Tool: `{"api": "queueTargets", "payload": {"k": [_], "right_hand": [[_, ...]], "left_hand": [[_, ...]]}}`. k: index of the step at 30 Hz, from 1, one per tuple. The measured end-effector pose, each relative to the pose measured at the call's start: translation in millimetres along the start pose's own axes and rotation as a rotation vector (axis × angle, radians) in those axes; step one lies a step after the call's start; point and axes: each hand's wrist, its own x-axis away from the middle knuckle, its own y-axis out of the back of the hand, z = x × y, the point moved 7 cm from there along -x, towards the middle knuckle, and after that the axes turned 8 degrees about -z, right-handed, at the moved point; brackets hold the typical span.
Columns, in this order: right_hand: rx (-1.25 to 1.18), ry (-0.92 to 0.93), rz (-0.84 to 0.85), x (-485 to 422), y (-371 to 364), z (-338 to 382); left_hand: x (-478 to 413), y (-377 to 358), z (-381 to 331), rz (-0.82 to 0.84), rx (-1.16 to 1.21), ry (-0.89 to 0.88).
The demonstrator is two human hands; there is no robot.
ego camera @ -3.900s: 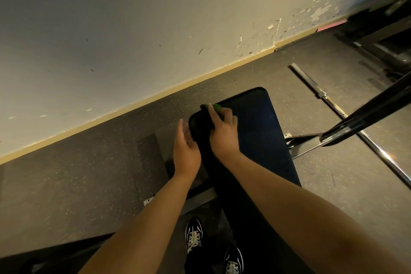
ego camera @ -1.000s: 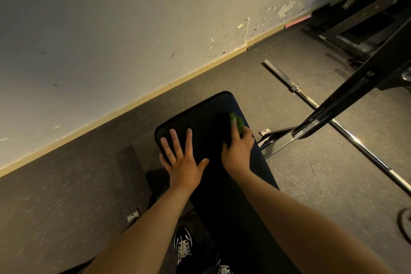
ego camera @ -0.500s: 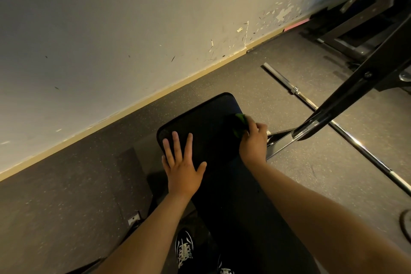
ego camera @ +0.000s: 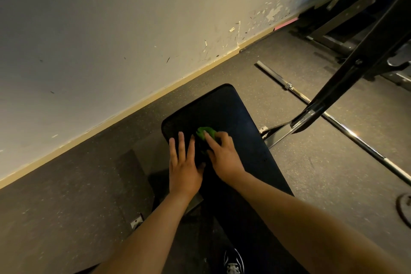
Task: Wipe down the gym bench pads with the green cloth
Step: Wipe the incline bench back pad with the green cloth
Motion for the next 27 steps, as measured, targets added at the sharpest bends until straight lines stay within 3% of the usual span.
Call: {"api": "queueTargets", "payload": {"k": [7,9,12,14,17,20,24,27], "right_hand": [[-0.012,-0.378,-0.322,-13.5,16.8,-47.5],[-0.043,-0.361,-0.344,-7.8,-0.3,-28.2],[-0.093,-0.185,-0.317,6.2,-27.1,6.9],[-0.051,-0.096,-0.299,11.7,-34.1,11.2],[0.097,-0.043,-0.335,12.0,-25.8,2.1],[0.162,-0.108,-0.397,5.3,-10.9,-27.6],[0.02,-0.39,-0.506,11.2,10.2,-75.5],[0.059,-0.333,-0.522,15.0,5.5,-71.8]], "left_hand": [[2.4,-8.8,7.5,-0.034,0.022,-0.069],[6.9,-12.7,9.9,-0.049,0.025,-0.089],[7.6,-17.7,10.8,-0.026,-0.006,-0.115],[5.4,-21.3,12.1,0.008,-0.052,-0.112],[7.2,-20.1,10.5,-0.071,-0.011,-0.109],[7.5,-26.2,5.1,-0.181,0.022,-0.076],[5.7,-33.4,3.7,-0.339,0.006,-0.06],[5.8,-38.1,4.7,-0.411,-0.007,-0.079]]}}
